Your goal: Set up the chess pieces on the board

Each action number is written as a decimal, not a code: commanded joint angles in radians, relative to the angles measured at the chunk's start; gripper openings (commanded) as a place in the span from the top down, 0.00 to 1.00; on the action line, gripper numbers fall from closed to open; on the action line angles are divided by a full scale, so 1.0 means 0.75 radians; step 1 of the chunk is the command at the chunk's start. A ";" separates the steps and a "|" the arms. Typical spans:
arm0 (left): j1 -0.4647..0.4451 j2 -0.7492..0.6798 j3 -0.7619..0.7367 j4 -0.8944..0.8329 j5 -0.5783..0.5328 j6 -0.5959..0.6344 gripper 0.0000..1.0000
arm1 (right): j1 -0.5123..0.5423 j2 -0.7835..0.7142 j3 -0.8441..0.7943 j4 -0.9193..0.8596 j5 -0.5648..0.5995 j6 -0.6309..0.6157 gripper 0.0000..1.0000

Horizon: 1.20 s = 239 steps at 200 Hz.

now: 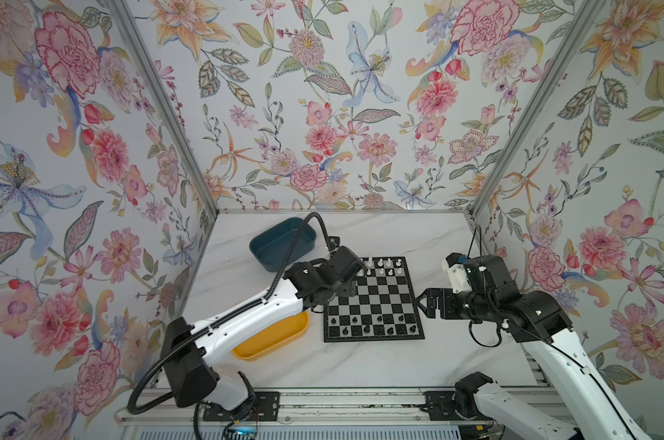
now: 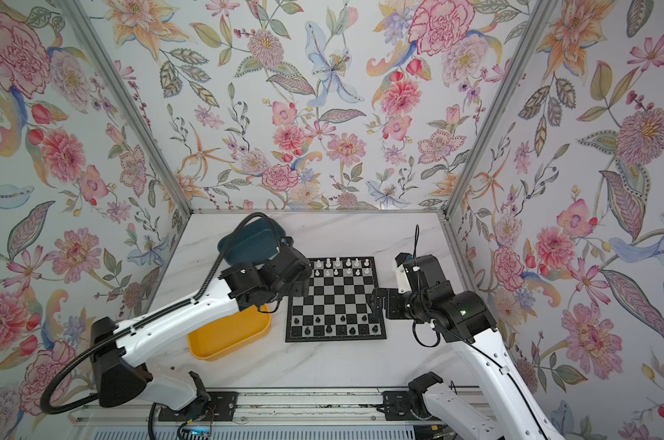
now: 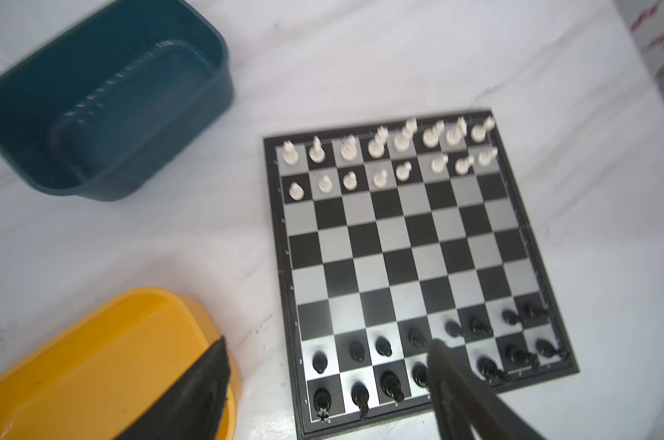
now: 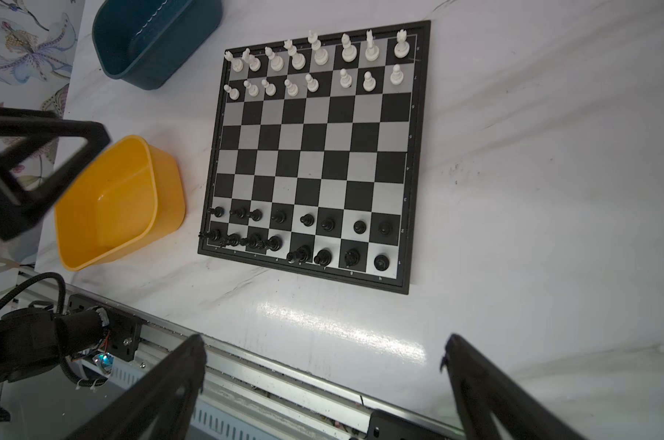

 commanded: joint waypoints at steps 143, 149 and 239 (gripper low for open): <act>0.840 -0.963 -0.940 0.779 -0.467 0.729 0.01 | -0.397 0.090 -0.391 0.825 0.386 -0.221 0.01; 0.870 -0.963 -0.979 0.831 -0.443 0.739 0.01 | -0.397 0.077 -0.435 0.883 0.399 -0.243 0.01; 1.093 -0.925 -1.489 1.548 -0.237 0.932 0.01 | -0.485 0.227 -0.691 1.491 0.405 -0.404 0.01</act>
